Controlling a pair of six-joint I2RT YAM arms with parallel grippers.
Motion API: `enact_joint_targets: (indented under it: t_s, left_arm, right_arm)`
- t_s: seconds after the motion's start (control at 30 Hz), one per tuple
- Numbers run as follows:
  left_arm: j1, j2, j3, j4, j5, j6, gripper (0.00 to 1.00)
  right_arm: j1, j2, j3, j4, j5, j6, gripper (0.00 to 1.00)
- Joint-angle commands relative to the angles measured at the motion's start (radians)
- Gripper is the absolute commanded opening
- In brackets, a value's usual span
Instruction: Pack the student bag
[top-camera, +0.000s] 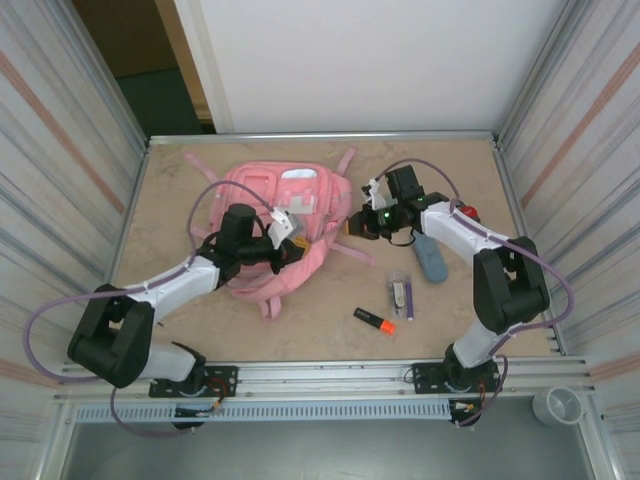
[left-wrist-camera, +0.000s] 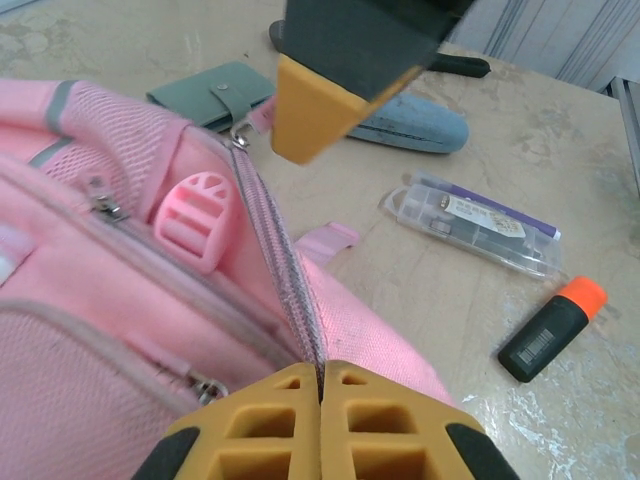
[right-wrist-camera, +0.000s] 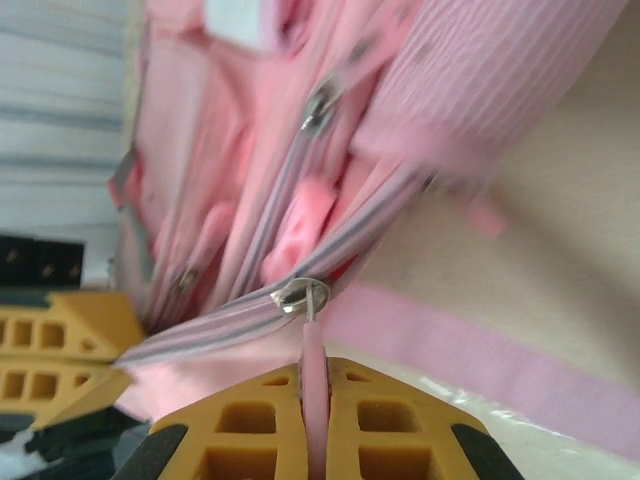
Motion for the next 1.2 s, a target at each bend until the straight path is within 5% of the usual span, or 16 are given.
enact_joint_targets:
  t_s: [0.0,0.4,0.6,0.77,0.9,1.03,1.17]
  left_arm:
    - [0.027,-0.040,-0.031,0.004,0.031,-0.020,0.00]
    - [-0.018,-0.036,-0.017,0.022,0.028,-0.050,0.00]
    - [-0.104,0.130,0.052,0.128,-0.086,-0.133,0.00]
    - [-0.150,0.210,0.131,0.139,-0.144,-0.155,0.36]
    - [-0.151,0.115,0.100,0.124,-0.183,-0.195,0.60]
    - [-0.103,-0.059,0.021,0.043,-0.411,-0.350,0.70]
    - [0.120,-0.179,-0.045,-0.111,-0.514,-0.659,0.70]
  right_arm:
    - [-0.066,0.061,0.085,-0.018,0.207,-0.040,0.00]
    - [0.021,0.255,0.290,-0.060,0.074,-0.117,0.00]
    - [-0.025,0.322,0.350,-0.115,0.059,-0.142,0.08]
    - [-0.045,0.302,0.381,-0.191,0.143,-0.163,0.21]
    - [-0.040,0.191,0.340,-0.237,0.286,-0.186,0.34]
    - [0.023,0.057,0.230,-0.203,0.356,-0.172,0.37]
    - [0.151,0.007,0.135,-0.057,0.327,-0.093,0.45]
